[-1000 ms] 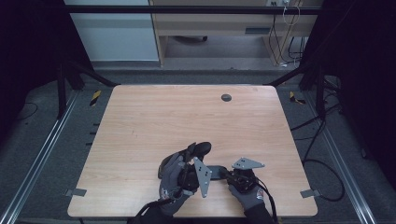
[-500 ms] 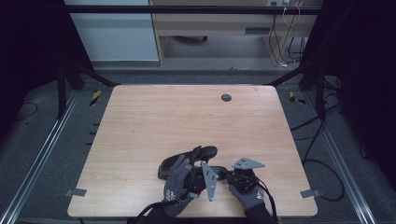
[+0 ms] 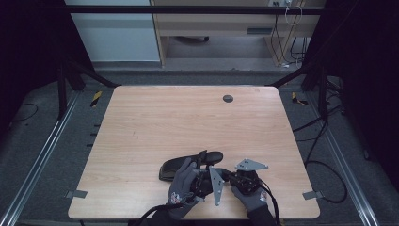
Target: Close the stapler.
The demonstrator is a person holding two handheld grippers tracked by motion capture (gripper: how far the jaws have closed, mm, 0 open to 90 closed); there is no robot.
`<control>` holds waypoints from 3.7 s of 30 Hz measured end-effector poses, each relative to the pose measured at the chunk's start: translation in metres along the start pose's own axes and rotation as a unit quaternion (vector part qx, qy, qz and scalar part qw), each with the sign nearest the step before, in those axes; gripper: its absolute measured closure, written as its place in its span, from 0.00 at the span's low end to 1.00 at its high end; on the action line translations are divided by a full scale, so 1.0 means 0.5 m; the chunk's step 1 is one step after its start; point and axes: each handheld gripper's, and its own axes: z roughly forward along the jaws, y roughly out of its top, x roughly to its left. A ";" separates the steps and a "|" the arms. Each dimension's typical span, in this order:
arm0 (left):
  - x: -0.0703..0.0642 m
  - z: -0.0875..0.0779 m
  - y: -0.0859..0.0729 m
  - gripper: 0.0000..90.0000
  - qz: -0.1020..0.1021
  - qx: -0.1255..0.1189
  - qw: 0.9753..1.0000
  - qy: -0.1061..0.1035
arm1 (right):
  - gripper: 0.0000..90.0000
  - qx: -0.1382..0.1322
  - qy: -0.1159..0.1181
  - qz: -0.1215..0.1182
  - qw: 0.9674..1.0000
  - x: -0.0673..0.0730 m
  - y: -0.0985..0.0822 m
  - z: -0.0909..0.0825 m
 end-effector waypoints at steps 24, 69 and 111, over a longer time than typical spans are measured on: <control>-0.059 0.017 -0.012 0.55 0.063 0.024 0.997 -0.032 | 0.99 -0.020 -0.037 0.026 0.999 -0.045 -0.006 -0.033; 0.106 -0.057 -0.042 0.39 -0.167 -0.049 0.968 -0.183 | 0.87 -0.054 -0.064 0.029 0.996 -0.071 -0.009 -0.064; 0.282 -0.084 -0.318 0.44 -0.328 0.054 0.940 -0.071 | 1.00 -0.082 0.006 -0.010 0.997 -0.001 0.118 -0.088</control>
